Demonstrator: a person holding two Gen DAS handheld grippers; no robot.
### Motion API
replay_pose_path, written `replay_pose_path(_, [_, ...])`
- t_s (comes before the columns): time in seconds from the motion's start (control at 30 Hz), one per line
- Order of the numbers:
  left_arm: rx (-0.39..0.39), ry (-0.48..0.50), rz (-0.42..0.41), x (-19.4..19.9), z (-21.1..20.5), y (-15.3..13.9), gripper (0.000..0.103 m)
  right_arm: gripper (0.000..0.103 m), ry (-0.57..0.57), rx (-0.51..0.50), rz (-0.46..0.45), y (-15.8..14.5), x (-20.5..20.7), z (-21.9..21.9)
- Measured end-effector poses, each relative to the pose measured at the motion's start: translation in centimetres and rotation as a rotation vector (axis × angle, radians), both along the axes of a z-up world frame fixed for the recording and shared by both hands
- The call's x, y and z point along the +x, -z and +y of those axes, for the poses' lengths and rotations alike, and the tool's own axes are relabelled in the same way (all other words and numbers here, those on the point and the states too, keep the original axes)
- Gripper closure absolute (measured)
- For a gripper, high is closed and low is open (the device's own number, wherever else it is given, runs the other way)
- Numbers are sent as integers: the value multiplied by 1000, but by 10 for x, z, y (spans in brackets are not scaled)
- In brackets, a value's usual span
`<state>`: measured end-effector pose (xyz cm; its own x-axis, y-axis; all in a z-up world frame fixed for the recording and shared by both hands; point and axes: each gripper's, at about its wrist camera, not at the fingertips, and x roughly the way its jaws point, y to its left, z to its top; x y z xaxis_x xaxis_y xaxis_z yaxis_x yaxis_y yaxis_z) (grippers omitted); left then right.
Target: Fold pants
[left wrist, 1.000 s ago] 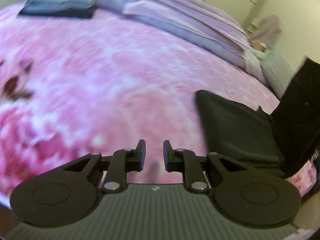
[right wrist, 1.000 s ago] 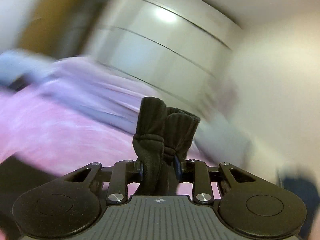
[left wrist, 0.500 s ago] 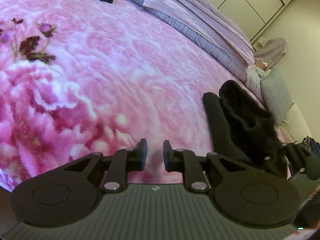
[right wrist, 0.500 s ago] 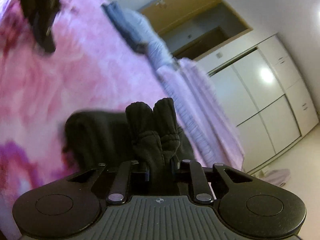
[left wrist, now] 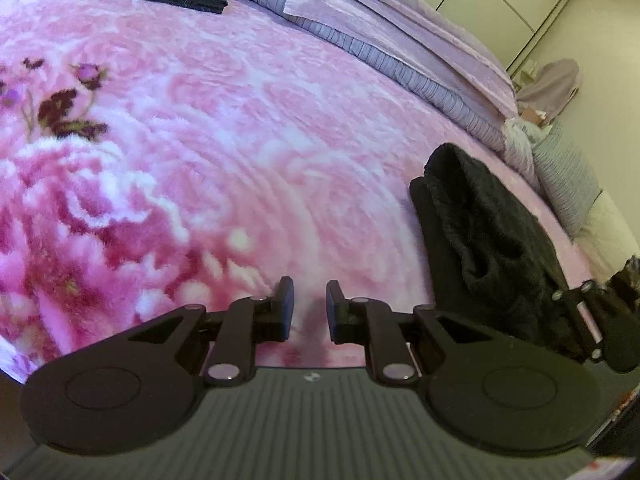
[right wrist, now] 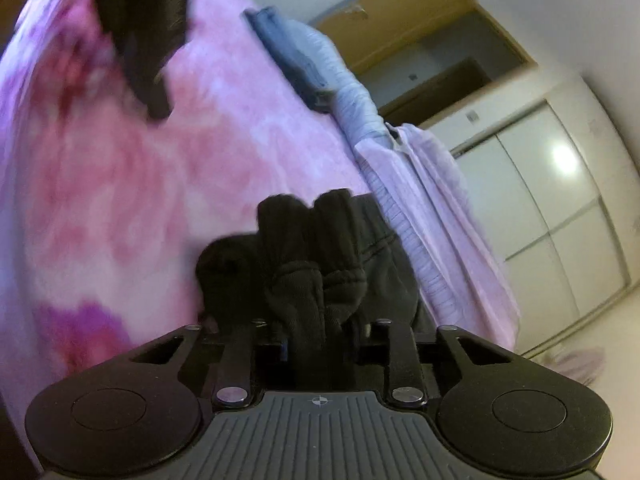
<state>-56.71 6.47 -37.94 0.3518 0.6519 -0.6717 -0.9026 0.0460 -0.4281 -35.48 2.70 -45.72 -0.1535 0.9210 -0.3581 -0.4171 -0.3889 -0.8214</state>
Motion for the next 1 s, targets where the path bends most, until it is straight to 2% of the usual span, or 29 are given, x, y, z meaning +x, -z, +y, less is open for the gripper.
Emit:
replay_pose_path(0.07, [-2,0,40,5,-2,-4,89,61,36,6,-5,-8,-4,1])
replay_pose_path(0.13, [-3,-3,88,13,-5,-9,89,41,63,5,67,-21,5,-2])
replay_pose_path(0.2, [5,16,103,22,-7,-17,86,32,70,-10,125,-33,17,-8])
replay_pose_path(0.27, [6,44,74,30,-7,-26,80,29,79,-62,211,-45,33,-17])
replay_pose_path(0.33, [17,71,31,41,-6,-36,77,29,74,-107,296,-55,54,-37])
replay_pose_path(0.4, [36,110,-16,52,-4,-47,74,29,124,-101,411,-67,77,-45])
replay_pose_path(0.47, [44,143,-55,61,-3,-53,72,30,230,-144,607,-83,112,-46])
replay_pose_path(0.57, [14,164,-138,68,1,-52,71,44,411,-239,965,-99,180,-42])
replay_pose_path(0.63, [-5,167,-212,70,1,-51,71,51,538,-301,1185,-101,227,-41])
replay_pose_path(0.73, [-11,184,-281,76,3,-52,71,56,675,-370,1454,-94,282,-43])
replay_pose_path(0.9, [-55,161,-355,87,17,-40,71,64,802,-466,1761,-68,337,-45])
replay_pose_path(1.0, [-75,126,-399,88,23,-34,71,68,819,-550,1866,-52,349,-37])
